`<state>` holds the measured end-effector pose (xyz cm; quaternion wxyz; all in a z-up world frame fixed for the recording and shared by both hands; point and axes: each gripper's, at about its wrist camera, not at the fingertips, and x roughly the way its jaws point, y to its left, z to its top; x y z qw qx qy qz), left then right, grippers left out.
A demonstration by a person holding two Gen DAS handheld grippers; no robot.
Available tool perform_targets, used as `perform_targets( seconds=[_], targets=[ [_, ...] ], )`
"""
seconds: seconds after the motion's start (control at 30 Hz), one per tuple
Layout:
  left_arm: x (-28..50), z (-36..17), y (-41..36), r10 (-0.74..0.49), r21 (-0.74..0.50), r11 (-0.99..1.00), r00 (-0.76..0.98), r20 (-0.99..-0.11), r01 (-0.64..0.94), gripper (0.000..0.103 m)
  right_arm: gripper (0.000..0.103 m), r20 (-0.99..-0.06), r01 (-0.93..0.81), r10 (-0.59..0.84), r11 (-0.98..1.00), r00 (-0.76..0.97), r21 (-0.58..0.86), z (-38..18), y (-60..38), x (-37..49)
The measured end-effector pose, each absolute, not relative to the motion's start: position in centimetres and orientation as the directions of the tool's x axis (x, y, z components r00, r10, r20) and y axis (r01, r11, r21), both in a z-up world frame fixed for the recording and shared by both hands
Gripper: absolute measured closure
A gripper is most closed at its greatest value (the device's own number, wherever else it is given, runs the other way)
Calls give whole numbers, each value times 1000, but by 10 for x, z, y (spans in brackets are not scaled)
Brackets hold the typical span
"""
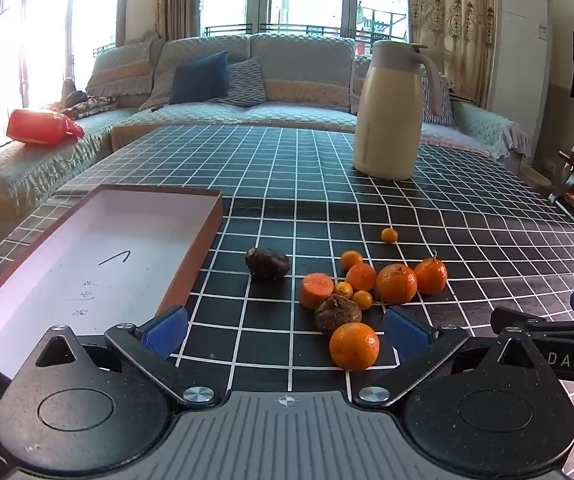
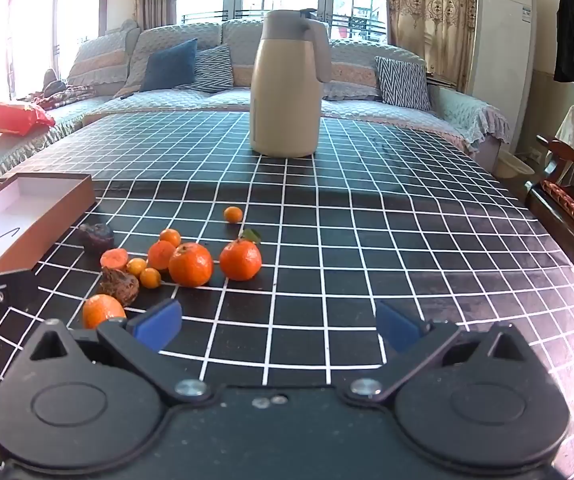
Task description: Organize fruits
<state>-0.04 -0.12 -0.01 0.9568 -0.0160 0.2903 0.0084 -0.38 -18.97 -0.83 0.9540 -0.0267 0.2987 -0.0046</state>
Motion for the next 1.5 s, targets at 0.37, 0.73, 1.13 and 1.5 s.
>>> perform_targets(
  seconds=[0.37,0.73,1.13,1.5],
  targets=[
    [-3,1,0,-5,-49,998,838,-546,-26,0,0,-569,-5,-24,999,822,-50,-7,-192,-5],
    [-4,4,-1,-9,-42,999,843,-538,-17,0,0,-568,-3,-26,999,823,-50,-8,-190,-4],
    [-3,3,-3,6,-19,1000,843,-537,-19,0,0,-568,-3,-27,999,823,-51,-8,-189,-4],
    [-3,2,-4,9,-12,1000,845,-535,-18,0,0,-568,-4,-25,999,822,-49,-8,-190,-4]
  ],
)
